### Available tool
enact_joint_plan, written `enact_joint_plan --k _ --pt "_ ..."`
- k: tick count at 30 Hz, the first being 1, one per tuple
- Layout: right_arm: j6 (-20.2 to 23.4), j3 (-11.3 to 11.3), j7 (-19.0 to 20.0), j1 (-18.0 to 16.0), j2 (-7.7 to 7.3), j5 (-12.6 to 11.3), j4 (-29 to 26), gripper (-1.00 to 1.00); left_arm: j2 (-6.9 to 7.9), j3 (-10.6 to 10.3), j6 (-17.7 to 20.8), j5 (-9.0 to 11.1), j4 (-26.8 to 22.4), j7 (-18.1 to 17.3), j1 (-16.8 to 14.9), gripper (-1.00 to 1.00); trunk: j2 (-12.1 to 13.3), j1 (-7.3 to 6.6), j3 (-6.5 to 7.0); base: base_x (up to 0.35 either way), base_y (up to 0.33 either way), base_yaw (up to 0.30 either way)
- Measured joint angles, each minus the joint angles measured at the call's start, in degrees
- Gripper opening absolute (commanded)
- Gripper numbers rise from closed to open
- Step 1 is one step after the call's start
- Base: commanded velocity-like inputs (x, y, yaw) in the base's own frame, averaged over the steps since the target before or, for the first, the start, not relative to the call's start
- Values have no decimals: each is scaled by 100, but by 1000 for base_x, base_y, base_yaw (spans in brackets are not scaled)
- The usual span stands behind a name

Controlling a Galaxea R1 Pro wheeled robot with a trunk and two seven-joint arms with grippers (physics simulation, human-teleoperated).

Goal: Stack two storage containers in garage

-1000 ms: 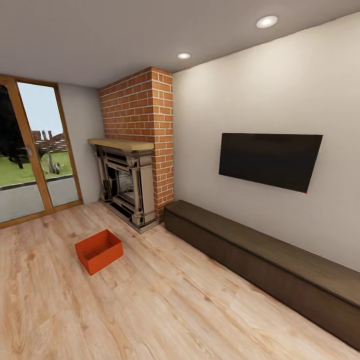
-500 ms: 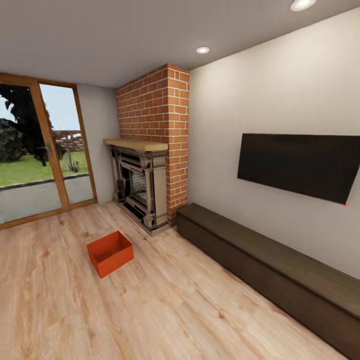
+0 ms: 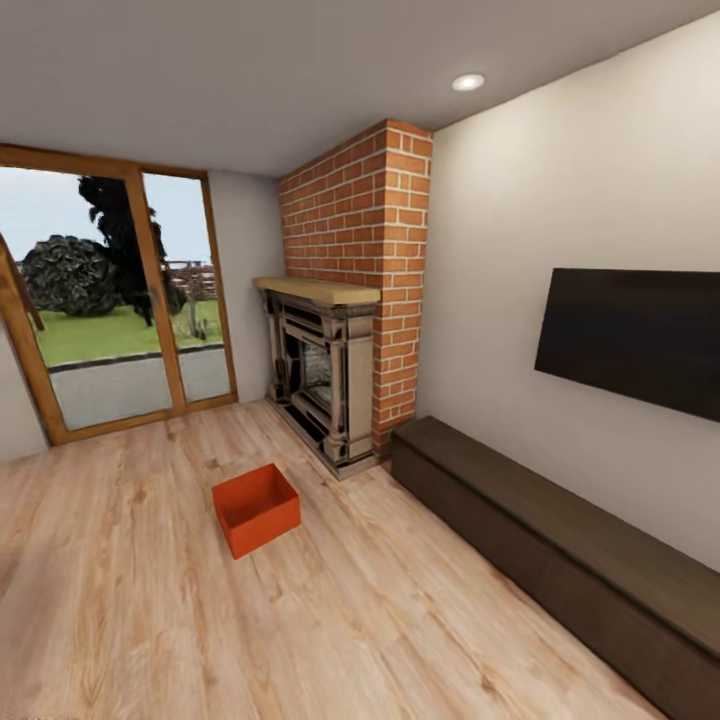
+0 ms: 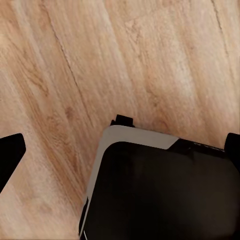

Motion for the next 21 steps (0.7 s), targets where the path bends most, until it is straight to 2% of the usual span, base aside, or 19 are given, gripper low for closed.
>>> enact_joint_plan --k 6,21 --pt "5 5 0 0 0 11 0 100 -1 2 0 0 0 0 0 100 0 0 0 323 0 119" --pt "40 6 -52 0 0 30 -5 100 -2 0 5 -1 0 0 0 100 0 0 0 323 0 4"
